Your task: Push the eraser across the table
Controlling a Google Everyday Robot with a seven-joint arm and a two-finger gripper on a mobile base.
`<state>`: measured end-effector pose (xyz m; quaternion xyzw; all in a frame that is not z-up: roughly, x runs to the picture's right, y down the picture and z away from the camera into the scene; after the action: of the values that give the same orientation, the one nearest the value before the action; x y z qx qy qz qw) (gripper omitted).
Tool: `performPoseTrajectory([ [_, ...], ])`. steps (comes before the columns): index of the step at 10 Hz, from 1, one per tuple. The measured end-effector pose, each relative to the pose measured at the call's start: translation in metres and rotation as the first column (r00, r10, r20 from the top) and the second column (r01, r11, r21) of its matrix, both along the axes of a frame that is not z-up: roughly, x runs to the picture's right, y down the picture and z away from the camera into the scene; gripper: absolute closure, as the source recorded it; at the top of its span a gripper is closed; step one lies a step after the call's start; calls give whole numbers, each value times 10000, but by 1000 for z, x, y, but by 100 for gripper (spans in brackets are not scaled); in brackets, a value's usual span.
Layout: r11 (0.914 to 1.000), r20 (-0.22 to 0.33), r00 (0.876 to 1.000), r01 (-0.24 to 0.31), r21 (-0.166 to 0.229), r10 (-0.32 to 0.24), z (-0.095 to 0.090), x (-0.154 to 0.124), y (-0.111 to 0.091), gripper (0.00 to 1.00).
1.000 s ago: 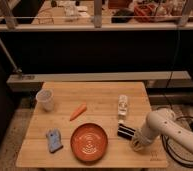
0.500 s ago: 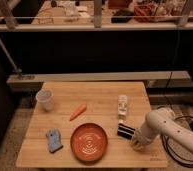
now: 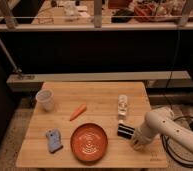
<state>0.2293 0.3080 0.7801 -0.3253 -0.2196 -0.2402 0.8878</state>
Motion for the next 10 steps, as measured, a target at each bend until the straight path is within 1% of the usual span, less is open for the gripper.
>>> performPoseTrajectory([
  [3, 10000, 23, 10000, 16, 24, -16, -1, 0, -2, 98],
  [5, 9996, 94, 9996, 246, 151, -247, 2, -1, -4, 98],
  [10, 9990, 152, 9992, 373, 227, -376, 2, -2, -6, 98],
])
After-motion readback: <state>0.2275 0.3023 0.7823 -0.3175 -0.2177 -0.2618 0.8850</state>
